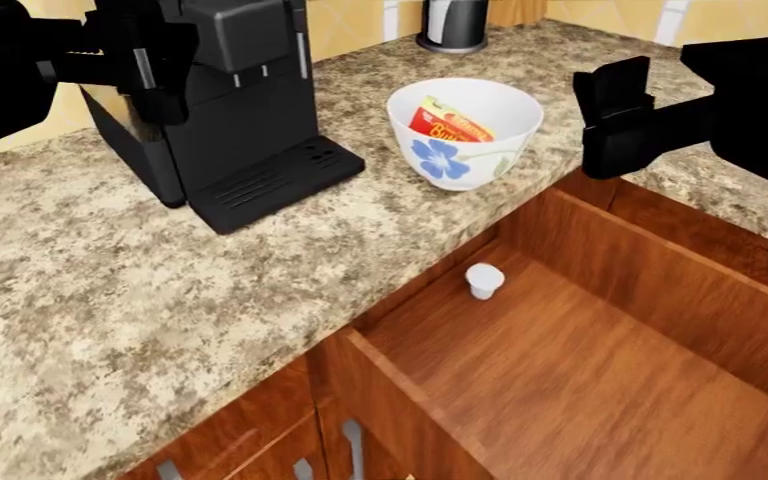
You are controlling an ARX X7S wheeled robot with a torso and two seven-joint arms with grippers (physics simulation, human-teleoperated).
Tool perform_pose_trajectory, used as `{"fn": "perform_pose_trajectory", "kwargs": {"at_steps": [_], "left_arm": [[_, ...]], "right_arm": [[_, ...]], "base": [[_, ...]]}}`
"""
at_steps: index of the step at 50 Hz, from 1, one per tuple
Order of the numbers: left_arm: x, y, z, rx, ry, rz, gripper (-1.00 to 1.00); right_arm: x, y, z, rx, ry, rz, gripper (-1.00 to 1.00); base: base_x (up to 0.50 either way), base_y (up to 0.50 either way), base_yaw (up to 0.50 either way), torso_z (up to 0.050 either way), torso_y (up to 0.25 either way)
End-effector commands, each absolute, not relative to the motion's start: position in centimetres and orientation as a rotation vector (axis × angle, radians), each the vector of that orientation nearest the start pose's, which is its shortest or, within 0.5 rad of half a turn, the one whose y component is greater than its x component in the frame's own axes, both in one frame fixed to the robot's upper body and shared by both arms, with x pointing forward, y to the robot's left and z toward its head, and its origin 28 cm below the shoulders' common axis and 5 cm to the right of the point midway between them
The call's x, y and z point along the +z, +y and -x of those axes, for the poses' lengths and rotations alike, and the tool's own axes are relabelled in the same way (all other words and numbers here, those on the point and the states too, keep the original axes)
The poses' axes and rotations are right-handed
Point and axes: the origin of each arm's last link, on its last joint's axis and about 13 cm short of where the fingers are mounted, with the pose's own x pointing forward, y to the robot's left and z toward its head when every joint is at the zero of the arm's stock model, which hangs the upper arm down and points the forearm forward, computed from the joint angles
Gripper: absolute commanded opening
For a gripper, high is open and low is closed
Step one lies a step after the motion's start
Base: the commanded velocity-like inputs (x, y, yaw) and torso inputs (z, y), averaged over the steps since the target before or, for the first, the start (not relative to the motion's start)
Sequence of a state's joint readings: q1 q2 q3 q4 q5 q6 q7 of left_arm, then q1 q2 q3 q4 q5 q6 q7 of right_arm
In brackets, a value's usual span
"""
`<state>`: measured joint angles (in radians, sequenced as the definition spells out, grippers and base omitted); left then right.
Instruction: Place the bar in the bowl and close the drawer.
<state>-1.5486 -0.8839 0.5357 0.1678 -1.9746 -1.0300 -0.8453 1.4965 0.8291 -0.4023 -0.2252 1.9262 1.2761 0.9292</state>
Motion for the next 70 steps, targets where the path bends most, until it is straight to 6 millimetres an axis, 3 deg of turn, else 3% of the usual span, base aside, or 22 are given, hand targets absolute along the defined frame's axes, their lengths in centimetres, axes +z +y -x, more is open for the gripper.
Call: {"fn": "perform_pose_trajectory", "kwargs": {"at_steps": [1, 70], "left_arm": [[37.75, 26.88, -22.6, -0.277, 0.086, 0.03, 1.0], [37.93, 26.75, -22.32, -0.293, 0.093, 0.03, 1.0]], "right_arm": [[36.51, -15.99, -21.7, 0.224, 0.104, 0.157, 1.0], [36.64, -16.16, -21.51, 0.224, 0.117, 0.123, 1.0]], "base": [[0.0, 0.0, -0.5, 0.0, 0.0], [0.0, 0.01, -0.5, 0.0, 0.0]]}}
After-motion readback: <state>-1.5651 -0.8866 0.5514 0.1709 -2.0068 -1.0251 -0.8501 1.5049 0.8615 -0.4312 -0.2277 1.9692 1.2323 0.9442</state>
